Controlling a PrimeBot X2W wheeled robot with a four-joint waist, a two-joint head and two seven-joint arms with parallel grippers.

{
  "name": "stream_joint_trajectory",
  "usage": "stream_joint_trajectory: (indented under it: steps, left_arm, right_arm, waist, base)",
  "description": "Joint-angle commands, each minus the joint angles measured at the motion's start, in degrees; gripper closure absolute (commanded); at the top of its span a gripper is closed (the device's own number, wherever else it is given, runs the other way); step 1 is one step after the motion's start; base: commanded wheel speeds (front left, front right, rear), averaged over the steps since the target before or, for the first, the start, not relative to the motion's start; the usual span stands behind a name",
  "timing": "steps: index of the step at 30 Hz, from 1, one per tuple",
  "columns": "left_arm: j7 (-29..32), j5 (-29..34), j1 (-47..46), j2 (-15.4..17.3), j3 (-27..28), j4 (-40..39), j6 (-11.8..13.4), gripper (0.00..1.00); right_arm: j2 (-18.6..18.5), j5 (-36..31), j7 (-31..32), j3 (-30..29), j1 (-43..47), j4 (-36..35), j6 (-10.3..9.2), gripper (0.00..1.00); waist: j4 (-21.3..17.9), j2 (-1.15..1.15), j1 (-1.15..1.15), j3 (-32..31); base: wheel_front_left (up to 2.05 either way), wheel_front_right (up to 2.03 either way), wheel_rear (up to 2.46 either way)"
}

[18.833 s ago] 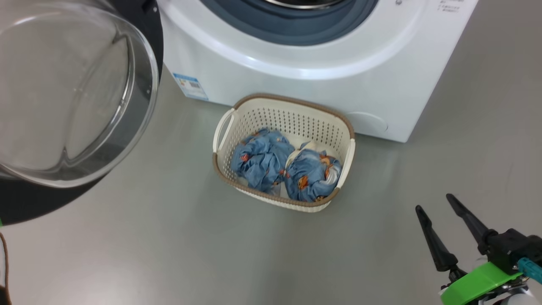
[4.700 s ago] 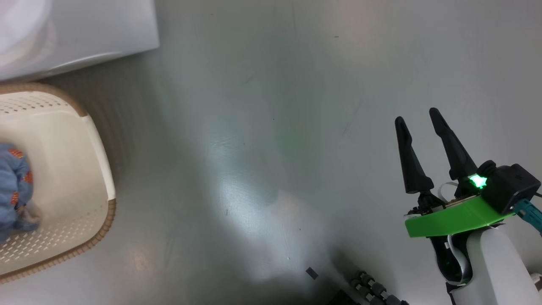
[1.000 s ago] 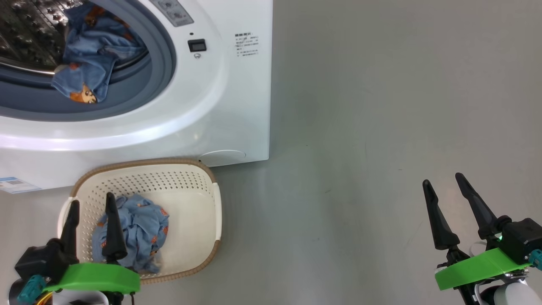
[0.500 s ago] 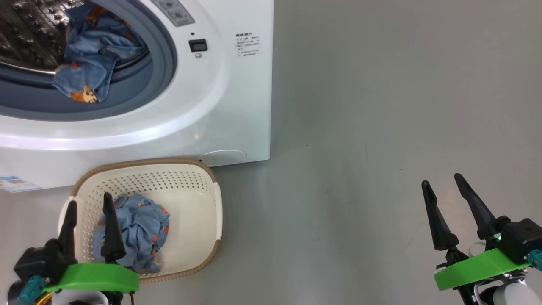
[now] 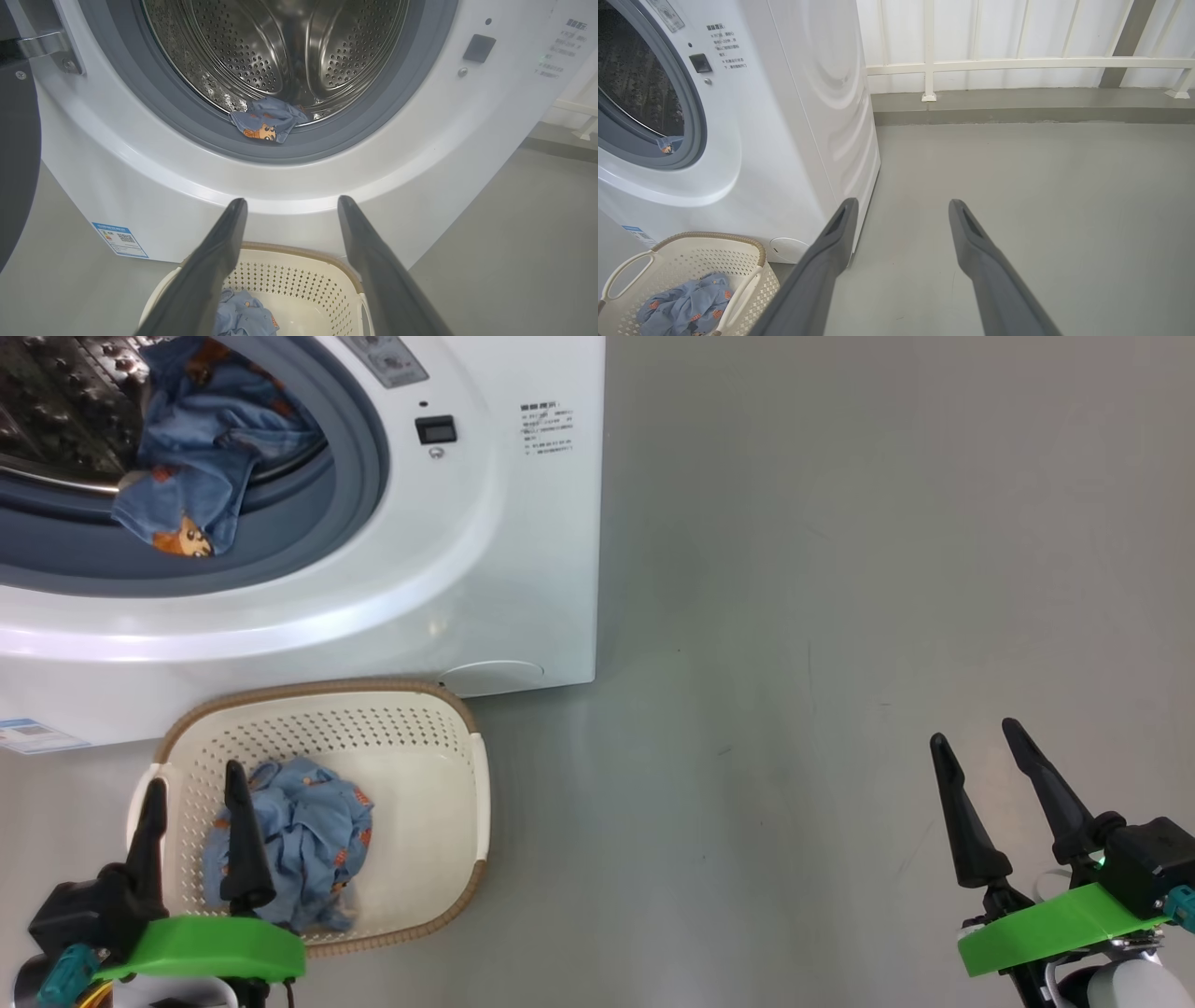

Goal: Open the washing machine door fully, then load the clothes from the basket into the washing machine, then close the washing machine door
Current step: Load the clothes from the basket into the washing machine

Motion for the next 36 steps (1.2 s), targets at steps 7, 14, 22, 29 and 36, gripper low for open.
stream_joint_trajectory:
  steps: [7,14,22,29,36]
  left_arm:
    - [-0.4,0.8,-0.9,0.5,2.0,-1.1,-0.3,0.0]
    - [-0.4,2.2,-2.4,1.6,1.6,-0.6,-1.1,0.0]
    - [1.5,3.1,-8.5,5.8,1.2,1.2,-2.6,0.0]
    - [7.0,3.4,-18.0,11.8,1.6,2.4,-3.8,0.0]
    - [14.6,2.5,-30.0,18.2,1.5,7.7,-5.4,0.0]
  right_arm:
    - [-0.5,-0.4,-0.4,1.1,0.2,-1.3,0.09,0.0]
    - [-0.5,-0.3,-0.4,1.4,-0.5,-1.6,0.09,0.0]
    - [-0.6,-0.1,-0.4,1.9,-1.8,-1.8,0.09,0.0]
    - [-0.4,0.2,-0.4,2.0,-3.3,-1.9,0.09,0.0]
    - [0.1,0.7,-0.4,2.7,-5.2,-1.7,0.09,0.0]
  waist:
    - [-0.1,0.0,0.0,0.6]
    - [-0.7,0.0,0.0,2.8]
    - [-1.7,0.0,0.0,6.0]
    - [-3.1,0.0,0.0,9.3]
    - [-5.2,0.0,0.0,12.2]
  base:
    - [0.0,0.0,0.0]
    - [0.0,0.0,0.0]
    - [0.0,0.0,0.0]
    - [0.0,0.0,0.0]
    - [0.0,0.0,0.0]
